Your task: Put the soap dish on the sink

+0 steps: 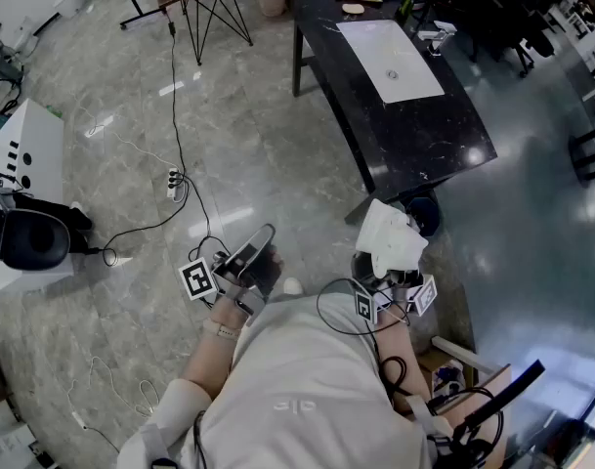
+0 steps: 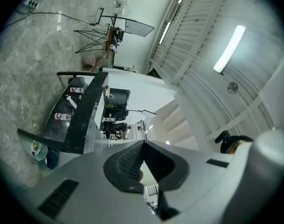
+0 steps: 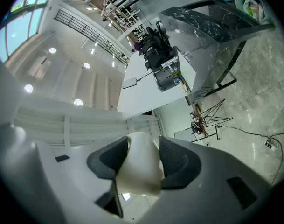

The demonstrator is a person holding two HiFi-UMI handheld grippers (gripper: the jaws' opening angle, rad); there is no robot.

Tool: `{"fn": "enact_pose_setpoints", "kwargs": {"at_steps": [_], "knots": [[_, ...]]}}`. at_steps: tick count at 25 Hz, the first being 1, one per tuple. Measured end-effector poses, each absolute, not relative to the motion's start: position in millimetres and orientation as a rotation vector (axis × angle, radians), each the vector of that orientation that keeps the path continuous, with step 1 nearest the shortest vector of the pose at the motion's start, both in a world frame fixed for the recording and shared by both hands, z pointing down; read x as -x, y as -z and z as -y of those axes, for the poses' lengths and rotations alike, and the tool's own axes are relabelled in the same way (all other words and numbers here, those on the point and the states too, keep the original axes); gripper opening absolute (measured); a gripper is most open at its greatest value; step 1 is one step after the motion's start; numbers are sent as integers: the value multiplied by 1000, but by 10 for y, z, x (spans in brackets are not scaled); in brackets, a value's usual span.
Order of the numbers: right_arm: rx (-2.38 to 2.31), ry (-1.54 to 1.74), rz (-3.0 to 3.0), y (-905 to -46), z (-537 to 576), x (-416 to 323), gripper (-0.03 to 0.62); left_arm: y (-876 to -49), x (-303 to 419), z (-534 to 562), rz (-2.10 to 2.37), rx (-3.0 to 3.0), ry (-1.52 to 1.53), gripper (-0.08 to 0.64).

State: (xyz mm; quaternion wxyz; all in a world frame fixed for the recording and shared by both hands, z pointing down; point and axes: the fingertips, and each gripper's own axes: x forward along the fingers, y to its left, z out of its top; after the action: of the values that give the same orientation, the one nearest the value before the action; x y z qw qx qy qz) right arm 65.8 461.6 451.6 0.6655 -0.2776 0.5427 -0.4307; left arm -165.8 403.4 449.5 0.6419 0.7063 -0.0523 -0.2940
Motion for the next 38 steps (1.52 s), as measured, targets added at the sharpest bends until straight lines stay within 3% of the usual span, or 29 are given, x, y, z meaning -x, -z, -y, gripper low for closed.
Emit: {"fn": "enact_pose_setpoints", "kwargs": {"at_steps": [21,38], "knots": [[543,1059,-1265,-4577,-3602,-338,222,-4652,2103,-3452,242,-1590,761,6],[506,1168,-1252,-4660,-1610,-1088,222,-4620,1414,-1702,377,-1559,790,6]]}}
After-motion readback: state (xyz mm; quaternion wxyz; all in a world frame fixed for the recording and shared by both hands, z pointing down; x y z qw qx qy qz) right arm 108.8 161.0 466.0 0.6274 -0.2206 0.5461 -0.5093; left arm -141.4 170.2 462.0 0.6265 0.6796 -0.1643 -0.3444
